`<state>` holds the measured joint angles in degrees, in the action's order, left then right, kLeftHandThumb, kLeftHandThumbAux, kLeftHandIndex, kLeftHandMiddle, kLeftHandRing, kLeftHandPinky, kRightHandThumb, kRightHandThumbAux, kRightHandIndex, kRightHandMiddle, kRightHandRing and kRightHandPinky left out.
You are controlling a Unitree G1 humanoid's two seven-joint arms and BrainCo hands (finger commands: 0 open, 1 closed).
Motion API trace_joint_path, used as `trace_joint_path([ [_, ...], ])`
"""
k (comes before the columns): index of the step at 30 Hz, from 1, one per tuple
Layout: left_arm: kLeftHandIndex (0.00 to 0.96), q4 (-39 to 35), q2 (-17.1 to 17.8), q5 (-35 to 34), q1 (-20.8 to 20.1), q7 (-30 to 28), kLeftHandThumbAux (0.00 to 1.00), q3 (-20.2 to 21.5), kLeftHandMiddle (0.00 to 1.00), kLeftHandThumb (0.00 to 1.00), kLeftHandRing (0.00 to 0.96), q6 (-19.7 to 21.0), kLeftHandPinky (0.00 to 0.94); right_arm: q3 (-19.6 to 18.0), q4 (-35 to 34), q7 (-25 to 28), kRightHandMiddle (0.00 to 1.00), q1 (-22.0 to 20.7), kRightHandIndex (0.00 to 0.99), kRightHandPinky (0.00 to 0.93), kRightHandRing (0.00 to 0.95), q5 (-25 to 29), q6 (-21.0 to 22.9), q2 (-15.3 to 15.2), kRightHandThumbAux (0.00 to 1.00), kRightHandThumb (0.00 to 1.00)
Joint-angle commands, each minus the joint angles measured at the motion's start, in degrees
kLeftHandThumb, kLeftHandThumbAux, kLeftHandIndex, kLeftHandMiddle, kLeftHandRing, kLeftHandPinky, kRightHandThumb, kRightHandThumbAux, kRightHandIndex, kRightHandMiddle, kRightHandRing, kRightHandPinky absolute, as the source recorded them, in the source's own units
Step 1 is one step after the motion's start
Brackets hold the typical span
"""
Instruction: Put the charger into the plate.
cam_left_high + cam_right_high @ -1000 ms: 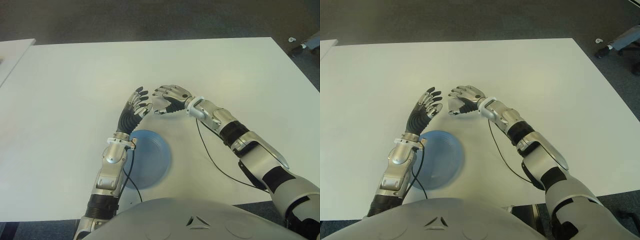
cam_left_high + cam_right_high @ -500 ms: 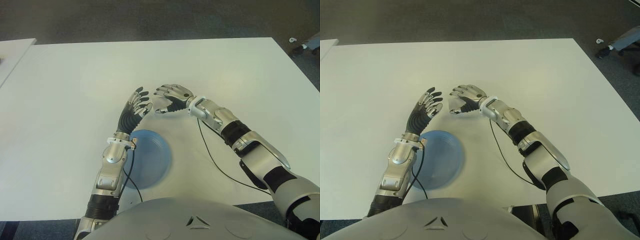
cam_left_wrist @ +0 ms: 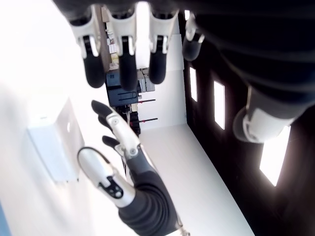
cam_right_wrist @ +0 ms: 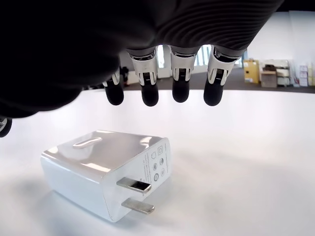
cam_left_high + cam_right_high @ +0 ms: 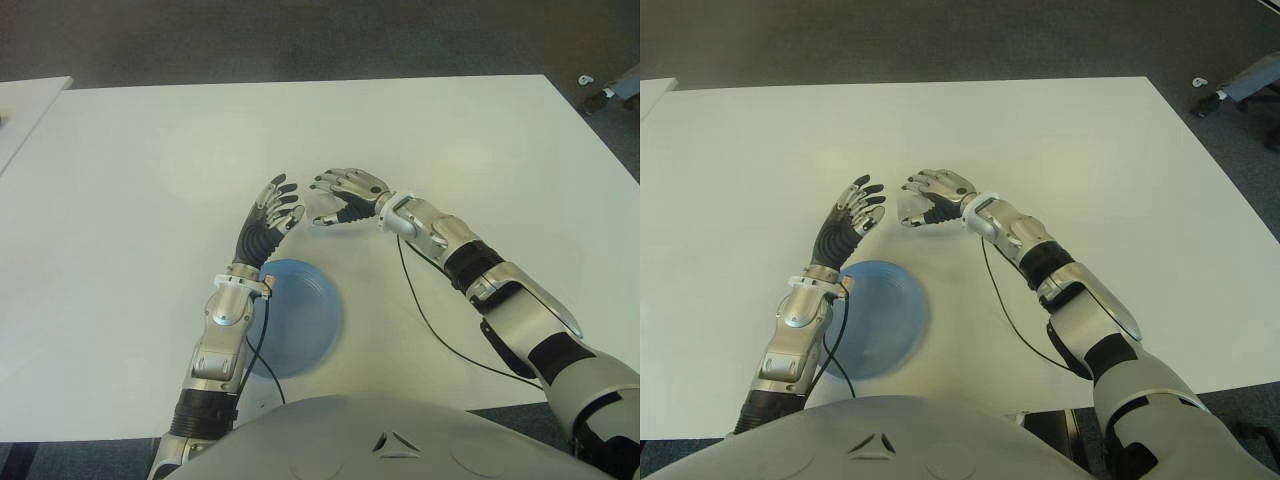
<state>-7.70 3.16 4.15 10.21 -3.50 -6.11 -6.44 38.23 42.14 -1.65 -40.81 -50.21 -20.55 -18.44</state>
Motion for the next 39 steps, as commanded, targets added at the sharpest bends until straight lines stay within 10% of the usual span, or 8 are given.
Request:
trace_joint_path([
  [1,0.0,-0.22,-0.18,0.55,0.31,0.33,0.489,-0.3,0.183,0.0,0.212,1.03,0.223,0.1,1.46,0.14,0.0,0.07,0.0,0.0,0.0,0.32,-1.09,-0.31,0.141,0.418],
  [39,0.0,-1.06,-1.56,1.46,-0.08,1.69,0.521,-0.94,0.193,0.0,0.225,1.57,0.245,2.32,7.0,-3.71,0.0,-0.99,0.0,0.0,0.0,-1.97,-6.31,-1.41,0.12,0.367],
])
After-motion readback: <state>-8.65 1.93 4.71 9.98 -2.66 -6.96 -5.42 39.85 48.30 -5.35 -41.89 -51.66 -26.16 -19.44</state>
